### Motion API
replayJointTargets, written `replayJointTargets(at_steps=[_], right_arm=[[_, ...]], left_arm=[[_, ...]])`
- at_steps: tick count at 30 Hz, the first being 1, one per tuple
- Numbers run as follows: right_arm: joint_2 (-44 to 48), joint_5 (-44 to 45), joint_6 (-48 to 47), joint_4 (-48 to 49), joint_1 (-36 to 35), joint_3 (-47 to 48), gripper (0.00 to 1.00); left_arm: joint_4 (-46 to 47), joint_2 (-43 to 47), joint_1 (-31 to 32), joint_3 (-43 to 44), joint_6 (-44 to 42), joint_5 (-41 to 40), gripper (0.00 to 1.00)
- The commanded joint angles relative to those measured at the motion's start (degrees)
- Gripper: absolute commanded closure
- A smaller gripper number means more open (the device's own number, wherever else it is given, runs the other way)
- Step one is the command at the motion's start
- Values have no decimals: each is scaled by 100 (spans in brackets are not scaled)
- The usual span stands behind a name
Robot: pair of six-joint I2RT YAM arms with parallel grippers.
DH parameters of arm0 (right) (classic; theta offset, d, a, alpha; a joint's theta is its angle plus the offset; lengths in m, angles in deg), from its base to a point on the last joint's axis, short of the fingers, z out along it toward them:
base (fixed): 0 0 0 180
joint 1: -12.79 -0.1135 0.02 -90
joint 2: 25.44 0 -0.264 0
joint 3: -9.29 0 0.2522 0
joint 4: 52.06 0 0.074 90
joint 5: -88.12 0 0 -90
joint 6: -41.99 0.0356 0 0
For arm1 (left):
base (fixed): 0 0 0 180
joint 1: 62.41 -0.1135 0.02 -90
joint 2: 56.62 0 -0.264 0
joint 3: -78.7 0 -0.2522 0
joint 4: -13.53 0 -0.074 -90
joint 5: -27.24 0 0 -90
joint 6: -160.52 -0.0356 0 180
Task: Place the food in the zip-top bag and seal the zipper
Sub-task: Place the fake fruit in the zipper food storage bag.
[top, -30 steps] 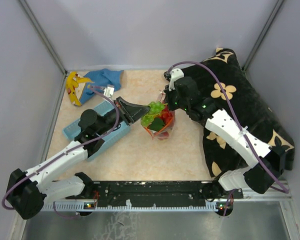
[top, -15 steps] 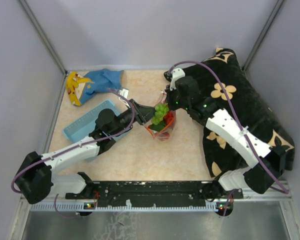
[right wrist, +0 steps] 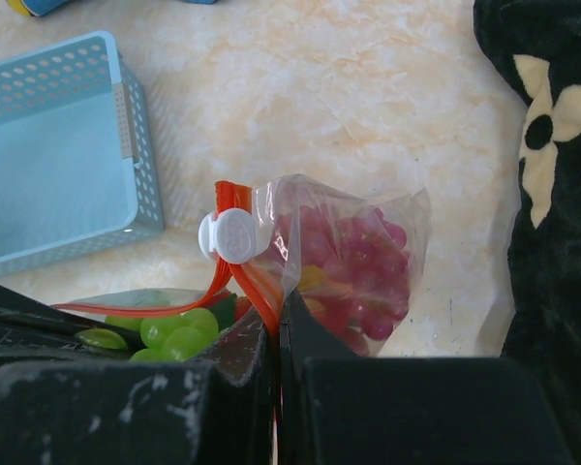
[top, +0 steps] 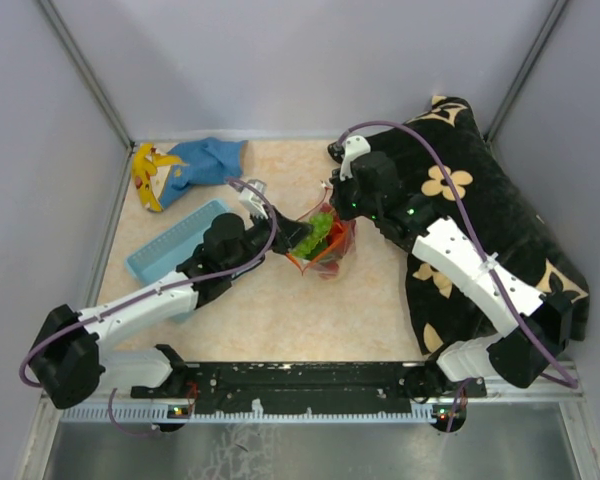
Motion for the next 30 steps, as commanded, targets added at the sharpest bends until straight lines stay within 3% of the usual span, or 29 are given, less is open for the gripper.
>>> replayJointTargets(at_steps=[1,8,15,18,22,30], right_arm=[[325,-91,-12,299,-6,459,100],[293,-332,75,283,-7,448,100],[363,-278,78,234,-4,487,100],[412,-204,15,202,-4,478,100],[379,-154,-22,200,-8,477,100],[392,-30,-110,181,-6,492,100]], left_arm=[[-442,-131,87,421,-88,-349,100],[-465,-594,258,1121,42,-664,100],[-1944,-1248,394,2169,78,-1826,98],[-1940,-1153,390,2057,65,-1897,84],[-1749,-884,399,1946,-60,-1397,61],[-1681,128,397,1570,-612,-804,39]])
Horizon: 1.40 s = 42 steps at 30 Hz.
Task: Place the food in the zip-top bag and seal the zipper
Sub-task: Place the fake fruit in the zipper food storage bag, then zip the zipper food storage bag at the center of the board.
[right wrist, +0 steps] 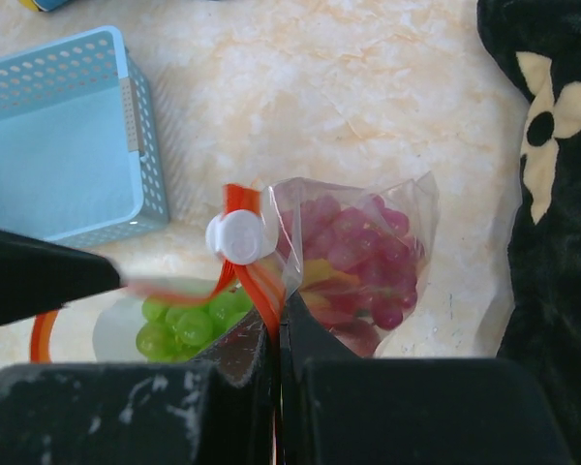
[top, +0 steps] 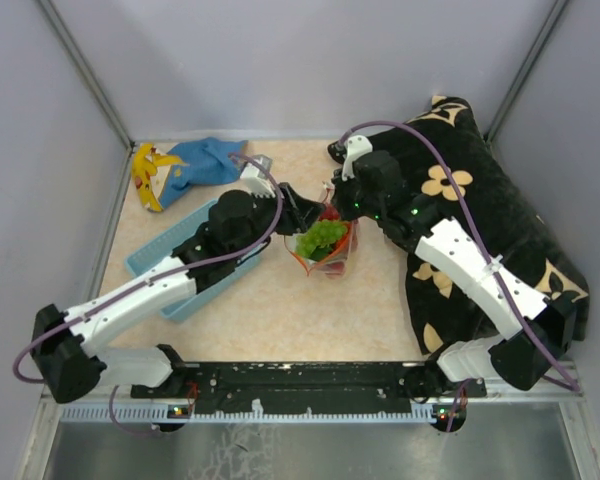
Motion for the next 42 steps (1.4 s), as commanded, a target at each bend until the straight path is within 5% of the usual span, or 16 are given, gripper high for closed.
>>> replayJointTargets(at_steps=[1,7,16,30,42], right_arm=[[289,73,-128,326,-21,444,100],[87,-40,-402,97,-17,746,100],[-411,-861,-973,-467,-19,1460,100],[-896,-2674,-2031,-1100,-45,1743,100],[-1177,-2601,-2485,-1337,-528,1945,99]], left_arm=[[167,740,13,-326,-624,320,37],[-88,1247,-199,-520,-1568,31,27],[702,1148,-2030,-1060,-1972,2857,20],[2264,647,-2569,-1587,-3407,5079,18],[2254,-235,-2681,-879,-4008,6627,32]])
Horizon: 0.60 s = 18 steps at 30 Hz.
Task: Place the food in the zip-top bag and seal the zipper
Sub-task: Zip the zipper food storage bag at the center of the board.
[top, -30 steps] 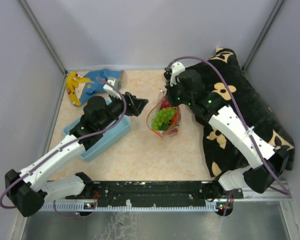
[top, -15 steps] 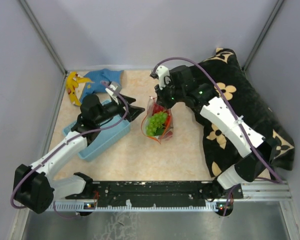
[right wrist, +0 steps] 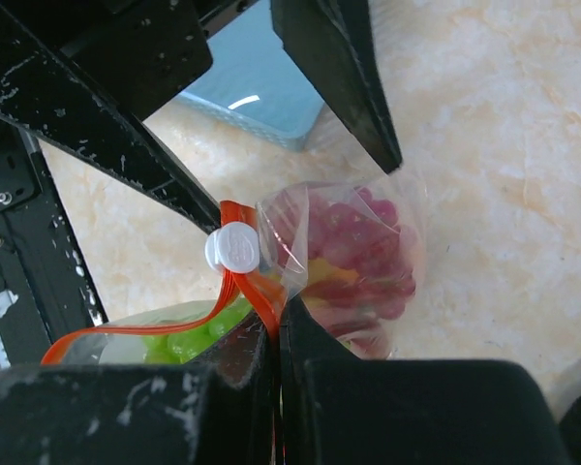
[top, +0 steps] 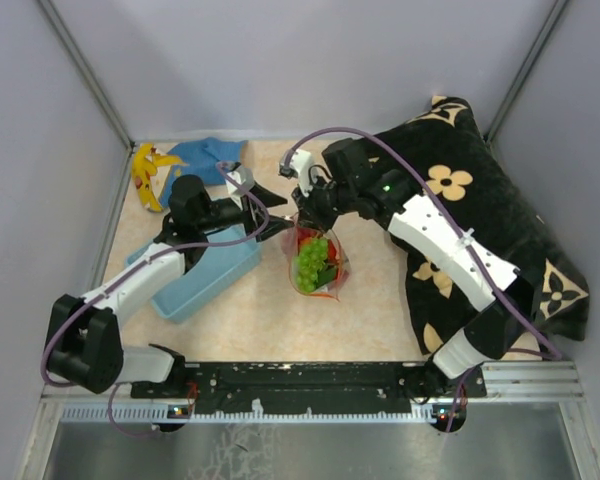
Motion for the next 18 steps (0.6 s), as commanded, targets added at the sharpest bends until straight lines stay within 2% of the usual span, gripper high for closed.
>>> replayJointTargets(at_steps=[1,4,11,13,18], right_arm=[[-76,-115,-252,204,-213,399,99],[-161,-96,-269,221,-281,414,98],[-104,119,-230,279,-278,414,96],[-39,235,-174,311,-278,372,93],[190,686,136,341,-278,191,79]], left_arm=[[91,-133,-32,362,-435,849,34],[-78,-228,-32,425,-567,1228,45],[-162,7,-31,142,-696,1438,82],[-136,118,-32,54,-635,1464,97],[-242,589,-33,-215,-403,1217,100]])
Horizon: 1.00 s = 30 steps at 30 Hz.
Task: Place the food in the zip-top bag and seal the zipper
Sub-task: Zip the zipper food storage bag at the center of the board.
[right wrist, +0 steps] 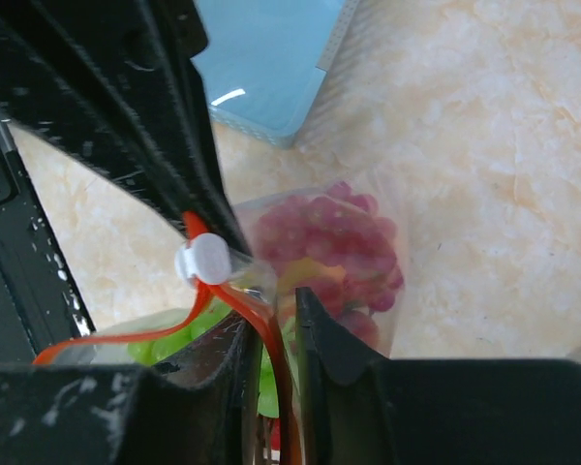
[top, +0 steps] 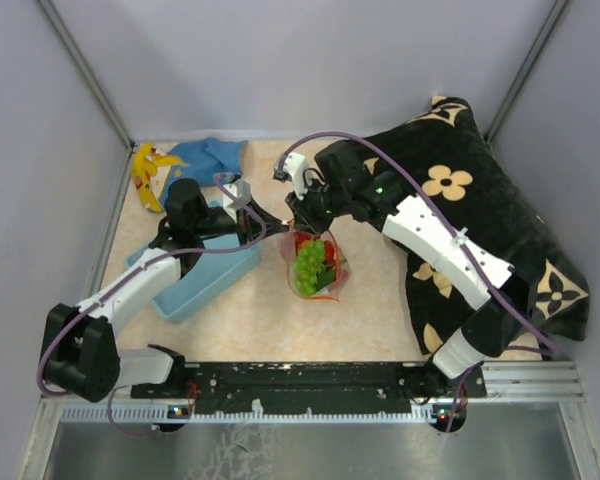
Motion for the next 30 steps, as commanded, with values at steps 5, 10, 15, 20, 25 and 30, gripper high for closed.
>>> replayJointTargets(at_steps=[5,10,15,20,25,30], right_arm=[[740,862,827,411,-53,-92,69],[1218,1613,1207,418,-59,-593,61],[1595,2211,1293,474,-53,-1224,61],[1722,2711,1516,377,-53,-1607,60],[1861,3142,1638,281,-55,-1828,65],[1857,3435,1438,47,-59,-1566,99]], left_arm=[[-452,976,11,-261,224,-594,100],[-526,1322,21,-402,374,-862,100],[-553,1376,32,-431,454,-889,100],[-608,1412,40,-432,521,-1056,100],[-645,1357,47,-448,535,-1199,100],[-632,1268,52,-499,523,-1197,100]])
